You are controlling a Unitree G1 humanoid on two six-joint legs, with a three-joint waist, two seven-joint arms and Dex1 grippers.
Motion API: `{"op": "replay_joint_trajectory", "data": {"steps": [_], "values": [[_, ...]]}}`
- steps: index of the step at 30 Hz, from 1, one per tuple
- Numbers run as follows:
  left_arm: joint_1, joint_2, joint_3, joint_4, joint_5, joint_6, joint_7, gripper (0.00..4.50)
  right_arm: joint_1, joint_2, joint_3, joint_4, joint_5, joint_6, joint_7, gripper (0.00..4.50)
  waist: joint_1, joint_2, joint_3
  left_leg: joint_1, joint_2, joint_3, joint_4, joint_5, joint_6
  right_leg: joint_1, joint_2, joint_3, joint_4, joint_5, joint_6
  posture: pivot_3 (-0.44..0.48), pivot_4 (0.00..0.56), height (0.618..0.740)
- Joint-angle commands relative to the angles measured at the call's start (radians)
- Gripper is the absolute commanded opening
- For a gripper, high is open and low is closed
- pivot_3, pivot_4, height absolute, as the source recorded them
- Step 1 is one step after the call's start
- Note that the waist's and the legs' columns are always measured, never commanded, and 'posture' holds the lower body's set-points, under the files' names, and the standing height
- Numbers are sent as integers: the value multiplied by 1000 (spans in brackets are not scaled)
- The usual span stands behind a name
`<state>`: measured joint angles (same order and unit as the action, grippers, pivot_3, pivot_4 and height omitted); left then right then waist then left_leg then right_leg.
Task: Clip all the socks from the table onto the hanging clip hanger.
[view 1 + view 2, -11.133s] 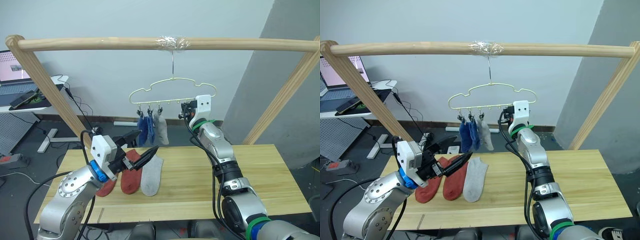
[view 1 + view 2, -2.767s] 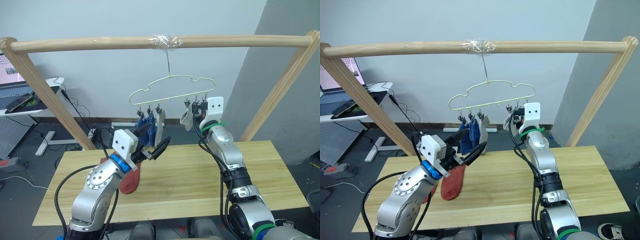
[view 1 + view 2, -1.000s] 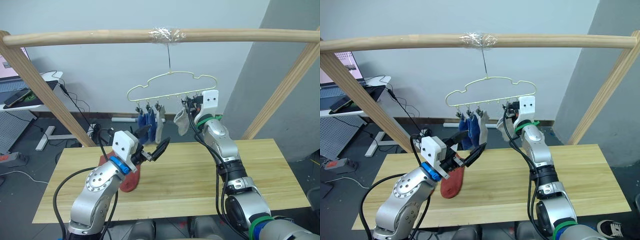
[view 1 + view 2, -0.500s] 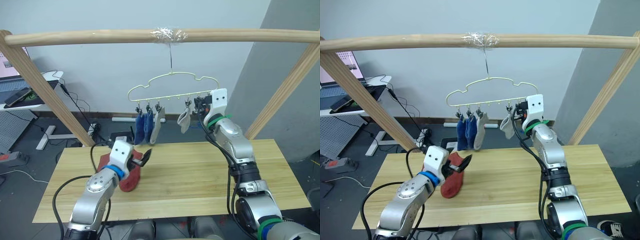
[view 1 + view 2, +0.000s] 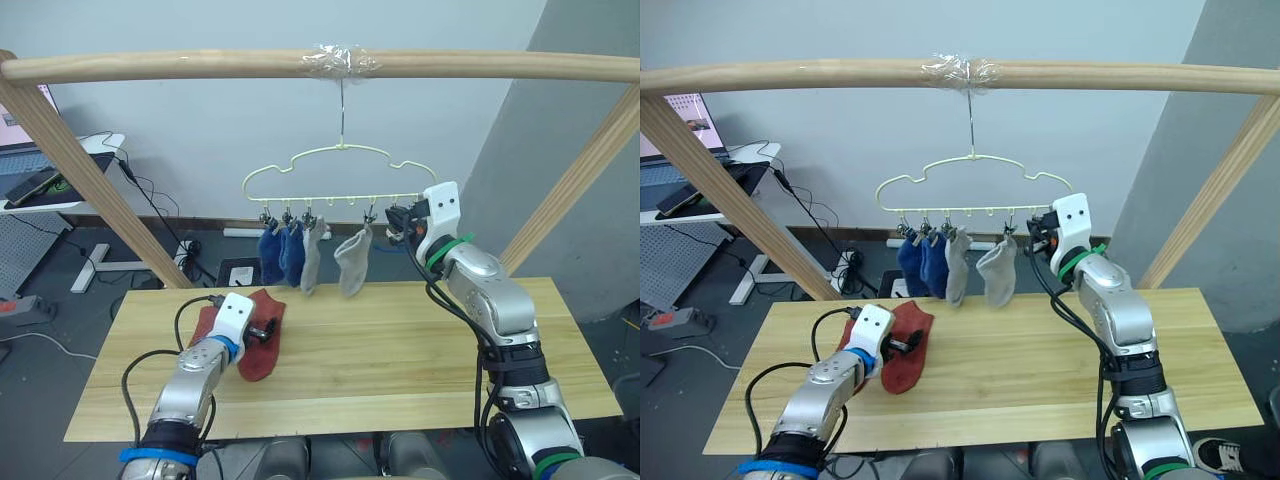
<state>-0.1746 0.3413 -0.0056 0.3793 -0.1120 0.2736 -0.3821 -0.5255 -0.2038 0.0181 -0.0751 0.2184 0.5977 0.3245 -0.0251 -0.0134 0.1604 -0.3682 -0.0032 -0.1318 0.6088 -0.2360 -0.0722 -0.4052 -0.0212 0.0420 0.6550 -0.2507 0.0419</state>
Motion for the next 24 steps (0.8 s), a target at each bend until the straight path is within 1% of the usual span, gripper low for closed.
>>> {"op": "replay_joint_trajectory", "data": {"steps": [1, 4, 7, 10, 16, 19, 20, 21, 23, 24], "values": [[-42, -13, -14, 84, 11, -49, -41, 4500, 9, -18, -13, -43, 7, 32, -1, 15, -2, 0, 0, 0, 0, 0, 0, 0, 0, 0, 0, 0, -1, 0, 0, 24, 160, 740], [-62, -14, -32, 154, 26, -71, -76, 4500, 11, -22, -19, -61, 12, 51, -8, 15, -3, 0, 0, -1, 0, 0, -1, 0, 0, 0, 0, 0, -3, 1, 1, 24, 160, 740], [-60, -8, -55, 178, 51, -83, -102, 3942, 11, -20, -24, -68, 15, 63, -14, 0, -3, 0, 0, -1, 0, 0, -1, 0, 0, 0, 0, 0, -4, 1, 1, 15, 151, 740], [-43, -7, -67, 169, 70, -105, -110, 3125, 10, -17, -27, -66, 14, 62, -18, 0, -3, 0, 0, -1, 0, 0, -1, 0, 0, 1, -1, 0, -5, 1, 2, 18, 141, 740], [1, -6, -98, 127, 107, -157, -120, 1679, -2, -31, -17, -37, 3, 35, 0, 0, -3, 1, 0, -2, 0, 0, -1, 0, 0, 1, -1, 0, -6, 1, 2, 20, 132, 740], [23, -5, -117, 87, 119, -197, -129, 1036, -14, -43, -16, -13, -2, 20, 13, 0, -3, 1, 0, -2, 0, 0, -1, 0, 0, 1, -1, 0, -6, 2, 3, 19, 131, 740], [34, -10, -118, 62, 111, -205, -135, 793, -20, -48, -19, -7, -1, 19, 18, 0, -3, 1, 0, -2, 0, 0, -1, 0, 0, 1, -1, 0, -6, 2, 3, 18, 131, 740], [39, -13, -117, 46, 105, -208, -139, 640, -25, -51, -20, -1, -1, 17, 20, 0, -4, 1, 0, -2, 0, 0, -1, 0, 0, 1, -1, 0, -6, 2, 3, 18, 130, 740], [64, -31, -114, -38, 59, -227, -178, 156, -43, -59, -35, 2, 20, 37, 31, 0, -3, 1, 0, -2, -1, 0, -1, 0, 0, 1, -1, 0, -6, 2, 3, 15, 128, 740], [74, -39, -114, -77, 35, -245, -205, 18, -51, -60, -45, 1, 35, 59, 36, 0, -4, 1, 0, -3, 0, 0, -1, 0, 0, 0, -1, 0, -7, 2, 3, 13, 128, 740]]}}
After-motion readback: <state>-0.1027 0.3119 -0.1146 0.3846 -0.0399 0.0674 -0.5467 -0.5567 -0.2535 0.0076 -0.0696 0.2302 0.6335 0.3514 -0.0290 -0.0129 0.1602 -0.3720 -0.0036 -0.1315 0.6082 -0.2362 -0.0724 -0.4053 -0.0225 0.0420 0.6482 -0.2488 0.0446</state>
